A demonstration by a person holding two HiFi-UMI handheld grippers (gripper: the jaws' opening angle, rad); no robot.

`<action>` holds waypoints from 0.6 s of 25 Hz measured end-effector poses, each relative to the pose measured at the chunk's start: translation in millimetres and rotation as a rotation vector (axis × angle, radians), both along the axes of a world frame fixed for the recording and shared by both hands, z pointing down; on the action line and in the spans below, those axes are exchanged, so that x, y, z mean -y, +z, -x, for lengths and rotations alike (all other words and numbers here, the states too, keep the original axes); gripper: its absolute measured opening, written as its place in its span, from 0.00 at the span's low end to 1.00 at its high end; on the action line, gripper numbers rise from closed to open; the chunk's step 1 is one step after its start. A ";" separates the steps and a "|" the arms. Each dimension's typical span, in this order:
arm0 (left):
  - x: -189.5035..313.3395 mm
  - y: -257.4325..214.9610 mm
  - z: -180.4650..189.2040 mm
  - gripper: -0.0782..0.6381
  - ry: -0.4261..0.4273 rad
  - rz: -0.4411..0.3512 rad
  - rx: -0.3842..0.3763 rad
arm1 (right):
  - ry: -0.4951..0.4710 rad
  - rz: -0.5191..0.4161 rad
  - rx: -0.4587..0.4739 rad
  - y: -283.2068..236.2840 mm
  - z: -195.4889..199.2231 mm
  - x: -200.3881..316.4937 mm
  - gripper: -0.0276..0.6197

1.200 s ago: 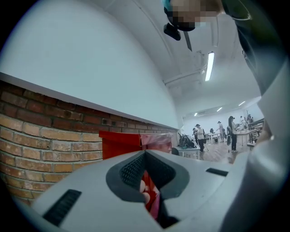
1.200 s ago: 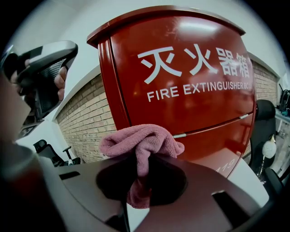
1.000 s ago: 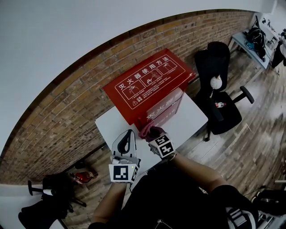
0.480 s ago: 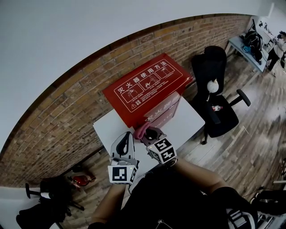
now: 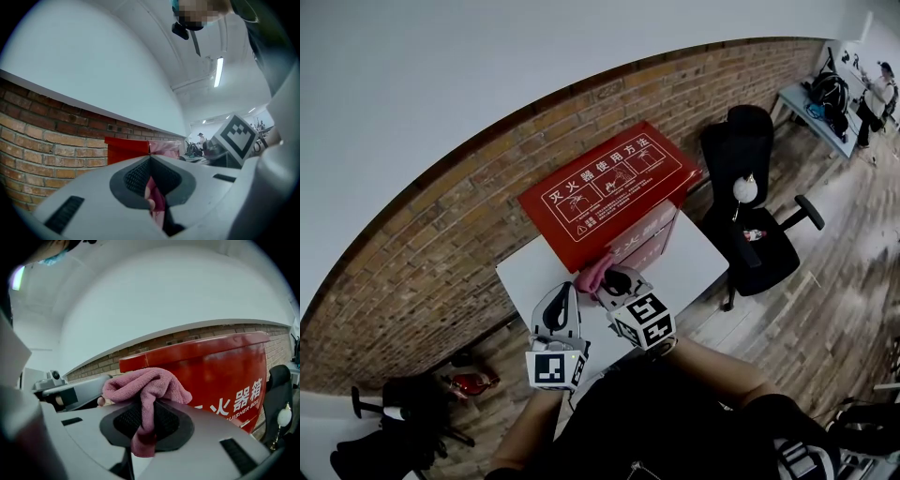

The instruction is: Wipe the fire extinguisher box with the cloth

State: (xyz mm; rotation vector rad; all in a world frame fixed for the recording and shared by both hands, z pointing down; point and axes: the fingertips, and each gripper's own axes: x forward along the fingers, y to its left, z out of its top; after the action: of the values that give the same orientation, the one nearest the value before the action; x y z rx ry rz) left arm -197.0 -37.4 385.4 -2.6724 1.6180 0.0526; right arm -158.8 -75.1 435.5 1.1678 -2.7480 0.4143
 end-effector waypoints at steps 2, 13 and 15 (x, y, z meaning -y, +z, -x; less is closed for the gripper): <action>-0.1 -0.3 0.8 0.18 -0.002 0.000 -0.002 | -0.002 -0.020 0.004 -8.8 0.1 0.0 0.14; -5.0 -0.2 7.1 0.18 0.001 0.002 -0.002 | 0.030 -0.082 0.060 -38.6 -1.3 1.0 0.14; -6.2 -1.0 9.2 0.18 0.006 0.001 -0.004 | 0.037 -0.086 0.056 -38.3 -1.3 0.3 0.14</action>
State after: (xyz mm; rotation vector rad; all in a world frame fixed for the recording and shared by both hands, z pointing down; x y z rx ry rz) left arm -206.3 -31.2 384.4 -2.6801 1.6111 0.0569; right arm -157.5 -75.4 397.2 1.2472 -2.8220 0.3418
